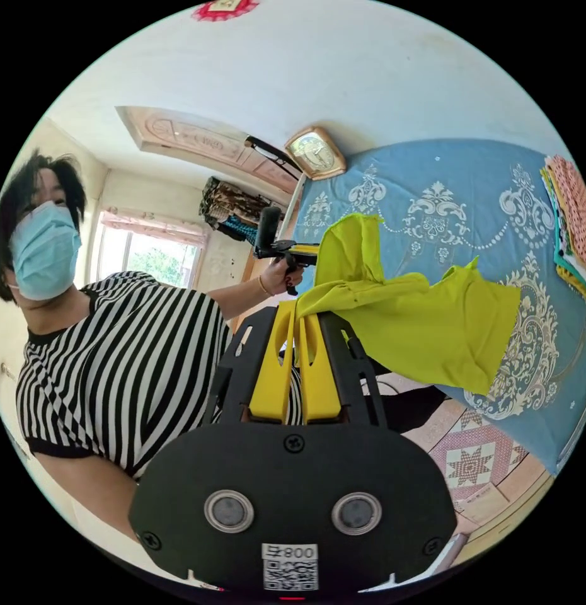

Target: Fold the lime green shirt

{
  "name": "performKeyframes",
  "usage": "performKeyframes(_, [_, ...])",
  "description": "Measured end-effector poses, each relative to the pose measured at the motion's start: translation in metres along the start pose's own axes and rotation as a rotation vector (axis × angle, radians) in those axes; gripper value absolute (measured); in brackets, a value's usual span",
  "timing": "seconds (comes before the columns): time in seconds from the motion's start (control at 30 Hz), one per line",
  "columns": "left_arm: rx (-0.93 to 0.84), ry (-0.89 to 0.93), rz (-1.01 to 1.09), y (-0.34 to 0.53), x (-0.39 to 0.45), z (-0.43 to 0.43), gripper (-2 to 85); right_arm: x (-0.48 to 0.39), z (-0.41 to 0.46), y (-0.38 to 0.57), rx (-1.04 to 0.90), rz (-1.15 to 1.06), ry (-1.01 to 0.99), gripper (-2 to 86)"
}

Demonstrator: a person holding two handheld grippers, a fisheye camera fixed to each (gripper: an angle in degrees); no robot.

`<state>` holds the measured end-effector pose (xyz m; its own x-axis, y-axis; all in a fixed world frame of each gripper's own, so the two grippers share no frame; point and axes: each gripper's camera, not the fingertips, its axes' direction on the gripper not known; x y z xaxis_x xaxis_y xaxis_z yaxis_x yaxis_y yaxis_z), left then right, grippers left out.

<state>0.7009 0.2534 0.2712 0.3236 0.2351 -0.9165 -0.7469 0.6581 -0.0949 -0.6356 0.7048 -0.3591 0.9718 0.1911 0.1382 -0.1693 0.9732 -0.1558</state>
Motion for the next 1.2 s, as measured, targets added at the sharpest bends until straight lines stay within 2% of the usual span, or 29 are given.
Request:
performKeyframes(0.27, [-0.024,-0.057,-0.025,-0.006,0.057,-0.044,7.8,-0.113,0.06,-0.009,0.025,-0.139,0.009,-0.1])
performKeyframes(0.4, [-0.051,-0.027,-0.017,-0.026,0.077,-0.059,8.3,-0.177,0.098,-0.02,-0.008,-0.25,0.05,-0.1])
performKeyframes(0.53, [-0.023,0.061,-0.034,-0.054,0.1,-0.078,9.4,-0.228,0.133,-0.03,-0.041,-0.338,0.088,-0.2])
performKeyframes(0.67, [0.076,0.252,-0.086,-0.088,0.125,-0.101,11.0,-0.274,0.178,-0.041,-0.066,-0.396,0.107,-0.1])
performKeyframes(0.73, [0.089,0.245,-0.13,-0.105,0.137,-0.104,9.9,-0.291,0.2,-0.045,-0.078,-0.41,0.104,-0.1])
performKeyframes(0.83, [0.019,0.202,-0.175,-0.128,0.16,-0.1,3.4,-0.315,0.234,-0.05,-0.102,-0.417,0.129,-0.2])
performKeyframes(0.87, [0.006,0.223,-0.123,-0.133,0.176,-0.103,2.7,-0.323,0.245,-0.052,-0.107,-0.413,0.148,-0.2])
performKeyframes(1.0, [0.0,0.213,-0.003,-0.128,0.215,-0.132,2.9,-0.357,0.277,-0.056,-0.107,-0.438,0.158,-0.2])
performKeyframes(1.07, [0.056,0.239,0.004,-0.12,0.221,-0.161,4.8,-0.373,0.291,-0.061,-0.113,-0.458,0.157,-0.2])
performKeyframes(1.2, [0.051,0.217,-0.035,-0.118,0.217,-0.193,7.9,-0.413,0.328,-0.073,-0.162,-0.53,0.134,-0.2])
